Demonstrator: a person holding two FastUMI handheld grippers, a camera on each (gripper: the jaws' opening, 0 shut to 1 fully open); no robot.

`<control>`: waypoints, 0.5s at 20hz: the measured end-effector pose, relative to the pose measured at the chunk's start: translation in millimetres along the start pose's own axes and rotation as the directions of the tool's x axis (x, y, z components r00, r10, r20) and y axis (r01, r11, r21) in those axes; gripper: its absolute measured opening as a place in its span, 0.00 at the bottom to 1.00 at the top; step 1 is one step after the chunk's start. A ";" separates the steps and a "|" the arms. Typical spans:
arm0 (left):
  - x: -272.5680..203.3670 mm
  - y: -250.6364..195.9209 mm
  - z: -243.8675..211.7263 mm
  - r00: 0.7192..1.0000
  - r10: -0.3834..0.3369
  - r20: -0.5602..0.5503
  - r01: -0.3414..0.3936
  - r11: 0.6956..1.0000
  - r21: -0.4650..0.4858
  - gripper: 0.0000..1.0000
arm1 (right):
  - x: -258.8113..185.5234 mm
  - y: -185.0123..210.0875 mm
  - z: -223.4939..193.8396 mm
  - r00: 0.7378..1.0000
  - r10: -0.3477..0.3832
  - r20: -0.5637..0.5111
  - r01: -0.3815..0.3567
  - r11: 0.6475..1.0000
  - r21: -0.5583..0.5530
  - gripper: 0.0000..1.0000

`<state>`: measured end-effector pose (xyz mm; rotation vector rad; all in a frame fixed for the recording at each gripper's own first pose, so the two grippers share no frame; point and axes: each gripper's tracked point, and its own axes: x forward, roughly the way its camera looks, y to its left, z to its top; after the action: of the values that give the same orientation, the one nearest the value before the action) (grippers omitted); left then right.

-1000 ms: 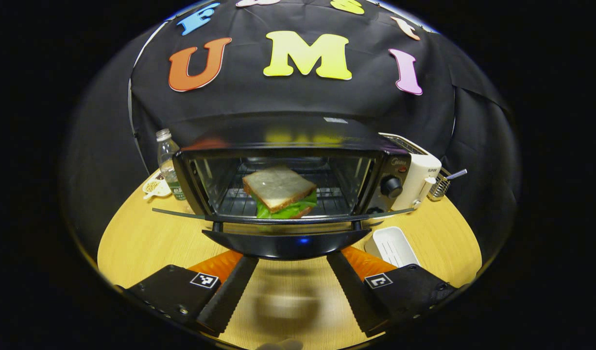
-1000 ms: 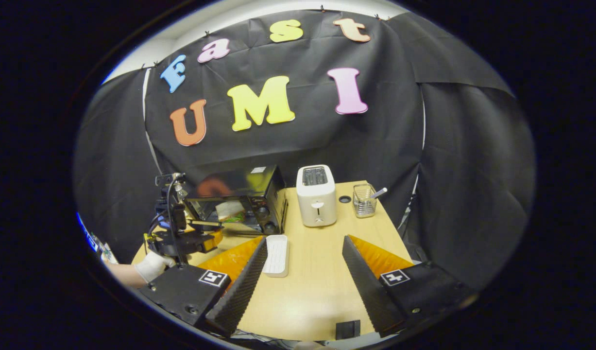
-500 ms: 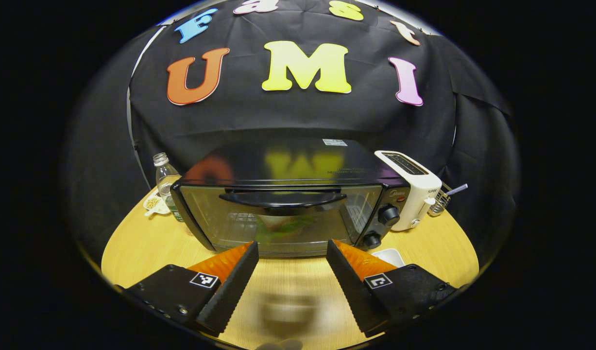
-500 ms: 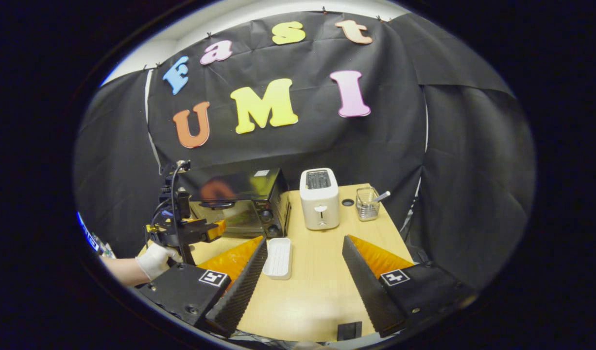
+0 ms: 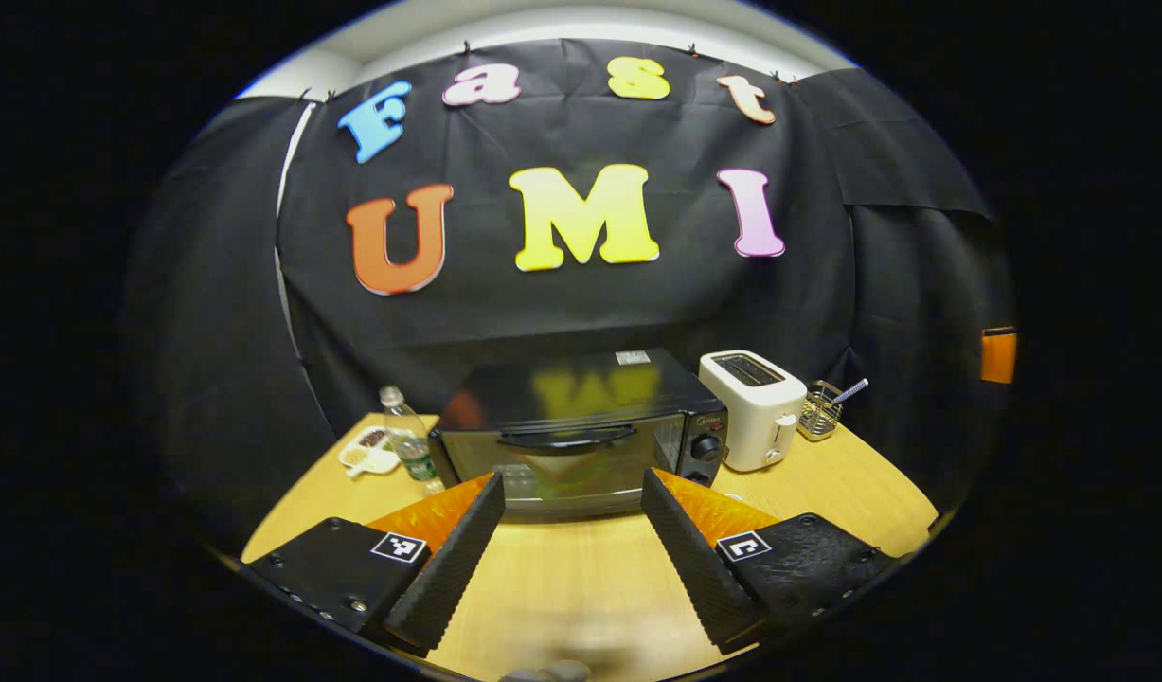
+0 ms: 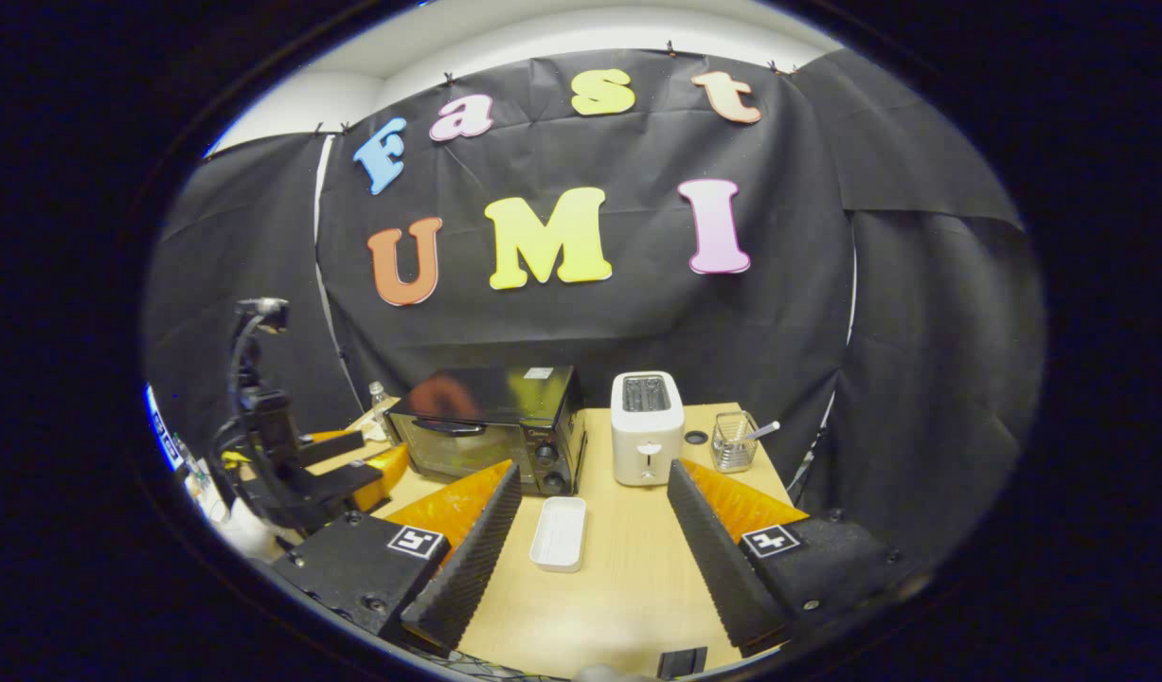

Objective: Open the electric oven with the left hand, put the food in, and close the electric oven.

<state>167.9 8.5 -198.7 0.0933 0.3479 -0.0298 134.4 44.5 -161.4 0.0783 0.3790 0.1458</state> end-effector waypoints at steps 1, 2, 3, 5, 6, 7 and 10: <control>-18.4 2.8 12.9 0.999 0.002 0.036 -0.002 1.000 0.011 0.95 | -1.3 4.2 4.6 1.000 0.001 0.016 -0.001 1.000 -0.006 0.99; -35.8 5.7 25.5 0.997 0.003 0.073 -0.004 1.000 0.014 0.89 | -3.4 8.0 10.4 0.999 0.004 0.032 -0.004 1.000 -0.010 0.91; -54.0 11.5 41.9 0.993 0.006 0.115 -0.008 1.000 0.010 0.95 | -4.2 13.5 13.6 0.999 0.012 0.040 -0.012 1.000 -0.009 0.99; -85.8 23.8 68.7 0.985 0.029 0.170 -0.028 1.000 -0.008 1.00 | -6.6 21.1 23.1 0.997 0.021 0.069 -0.021 1.000 -0.005 0.99; -99.8 28.4 79.8 0.981 0.030 0.194 -0.027 0.999 -0.017 1.00 | -8.5 22.9 30.0 0.996 0.019 0.088 -0.018 1.000 -0.007 0.91; -113.7 36.1 92.1 0.975 0.043 0.216 -0.038 0.999 -0.025 0.95 | -11.3 24.2 38.4 0.993 0.012 0.113 -0.010 1.000 -0.016 0.99; -137.6 54.4 115.5 0.966 0.057 0.251 -0.043 0.997 -0.057 0.95 | -22.3 29.4 70.5 0.980 -0.002 0.201 0.004 1.000 -0.012 0.91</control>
<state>80.1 53.3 -38.9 0.0463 0.0913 0.0174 136.5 66.5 -85.0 0.0794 0.1761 0.1360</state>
